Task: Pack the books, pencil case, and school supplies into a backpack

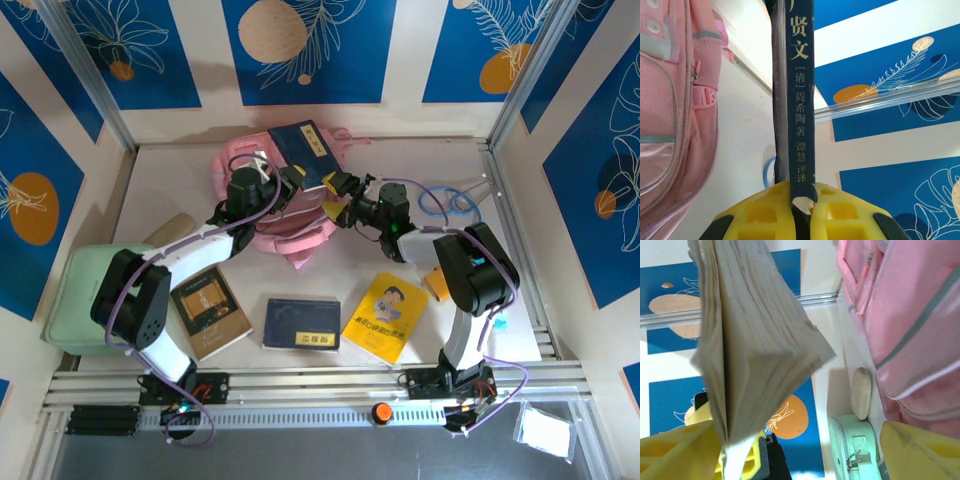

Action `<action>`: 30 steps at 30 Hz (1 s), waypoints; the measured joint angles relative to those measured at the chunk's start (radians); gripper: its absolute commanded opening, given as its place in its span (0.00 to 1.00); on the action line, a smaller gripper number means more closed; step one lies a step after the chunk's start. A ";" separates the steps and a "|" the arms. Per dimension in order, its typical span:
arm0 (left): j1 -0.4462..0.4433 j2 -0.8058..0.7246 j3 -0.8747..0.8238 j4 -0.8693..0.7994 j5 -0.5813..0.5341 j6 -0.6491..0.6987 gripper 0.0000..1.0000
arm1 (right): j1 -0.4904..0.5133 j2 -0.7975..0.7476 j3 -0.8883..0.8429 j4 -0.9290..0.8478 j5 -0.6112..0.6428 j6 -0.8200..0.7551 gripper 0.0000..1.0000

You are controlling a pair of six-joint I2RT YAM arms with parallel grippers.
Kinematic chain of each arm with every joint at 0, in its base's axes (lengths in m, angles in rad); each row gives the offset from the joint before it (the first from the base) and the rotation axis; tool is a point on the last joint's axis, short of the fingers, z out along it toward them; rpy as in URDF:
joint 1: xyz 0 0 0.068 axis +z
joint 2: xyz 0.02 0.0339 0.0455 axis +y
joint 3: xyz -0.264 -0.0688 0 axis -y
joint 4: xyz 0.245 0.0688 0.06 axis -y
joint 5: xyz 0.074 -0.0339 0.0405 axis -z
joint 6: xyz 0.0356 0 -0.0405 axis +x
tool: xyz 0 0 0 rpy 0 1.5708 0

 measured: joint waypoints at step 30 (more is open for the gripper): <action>-0.007 0.000 -0.018 -0.126 -0.020 0.001 0.31 | 0.032 0.114 0.057 0.185 0.041 0.058 0.00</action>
